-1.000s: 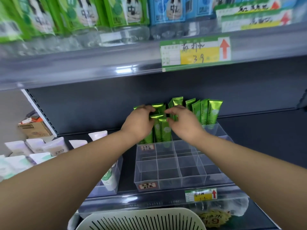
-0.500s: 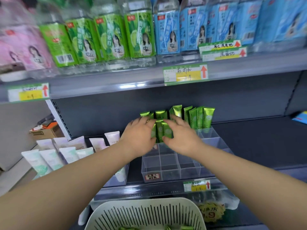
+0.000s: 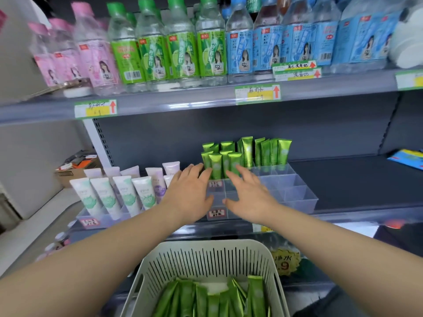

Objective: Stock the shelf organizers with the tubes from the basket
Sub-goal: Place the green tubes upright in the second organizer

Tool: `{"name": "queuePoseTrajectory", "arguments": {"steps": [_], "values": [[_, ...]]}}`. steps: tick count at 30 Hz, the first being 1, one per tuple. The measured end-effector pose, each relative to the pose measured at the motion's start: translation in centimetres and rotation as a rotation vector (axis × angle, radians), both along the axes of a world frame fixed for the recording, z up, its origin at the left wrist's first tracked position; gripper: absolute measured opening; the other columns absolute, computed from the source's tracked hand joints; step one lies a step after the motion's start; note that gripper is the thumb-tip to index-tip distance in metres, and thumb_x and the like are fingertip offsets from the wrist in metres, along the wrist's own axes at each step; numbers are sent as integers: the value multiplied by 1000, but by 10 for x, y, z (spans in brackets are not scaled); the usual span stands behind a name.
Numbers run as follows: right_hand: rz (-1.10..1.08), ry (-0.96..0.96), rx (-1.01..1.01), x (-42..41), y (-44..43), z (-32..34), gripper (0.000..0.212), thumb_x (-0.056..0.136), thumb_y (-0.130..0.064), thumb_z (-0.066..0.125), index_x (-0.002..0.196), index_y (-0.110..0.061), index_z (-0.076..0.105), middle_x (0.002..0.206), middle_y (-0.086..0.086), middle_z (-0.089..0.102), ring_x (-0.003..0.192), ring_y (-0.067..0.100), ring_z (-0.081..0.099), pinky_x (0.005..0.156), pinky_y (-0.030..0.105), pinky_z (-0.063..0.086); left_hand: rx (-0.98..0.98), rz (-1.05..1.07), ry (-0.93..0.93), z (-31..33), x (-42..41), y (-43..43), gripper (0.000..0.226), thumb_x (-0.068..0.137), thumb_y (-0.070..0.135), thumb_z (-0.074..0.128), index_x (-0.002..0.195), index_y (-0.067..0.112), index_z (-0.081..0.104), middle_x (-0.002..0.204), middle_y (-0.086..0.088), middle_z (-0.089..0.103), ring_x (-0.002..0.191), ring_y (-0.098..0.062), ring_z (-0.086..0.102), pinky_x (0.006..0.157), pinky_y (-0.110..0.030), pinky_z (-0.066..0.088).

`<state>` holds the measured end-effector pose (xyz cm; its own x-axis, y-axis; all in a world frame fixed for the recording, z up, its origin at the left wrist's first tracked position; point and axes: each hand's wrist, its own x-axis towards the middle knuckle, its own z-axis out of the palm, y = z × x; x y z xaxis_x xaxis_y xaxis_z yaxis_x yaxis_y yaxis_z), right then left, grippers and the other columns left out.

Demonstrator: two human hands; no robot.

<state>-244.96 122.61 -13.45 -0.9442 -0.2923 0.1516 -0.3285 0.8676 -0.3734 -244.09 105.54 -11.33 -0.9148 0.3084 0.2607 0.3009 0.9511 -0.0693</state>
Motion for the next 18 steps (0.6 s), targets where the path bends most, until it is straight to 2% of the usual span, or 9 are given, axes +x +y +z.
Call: {"name": "queuePoseTrajectory", "arguments": {"steps": [8,18], "values": [[41,-31,-1,43,-15,-25,80,88,-45,53,150,-30,5,157,-4,-6,144,21,-1,114,41,15,32,13,-25,-18,46,-16,73,88,44,51,148,18,19,155,-7,19,142,-25,18,116,-40,18],[65,-159,10,66,-27,-82,79,85,-40,57,149,-25,13,157,1,5,144,24,9,115,38,17,109,39,-216,-84,75,-30,70,89,38,52,147,13,22,153,-7,23,139,-24,25,114,-38,25]]}}
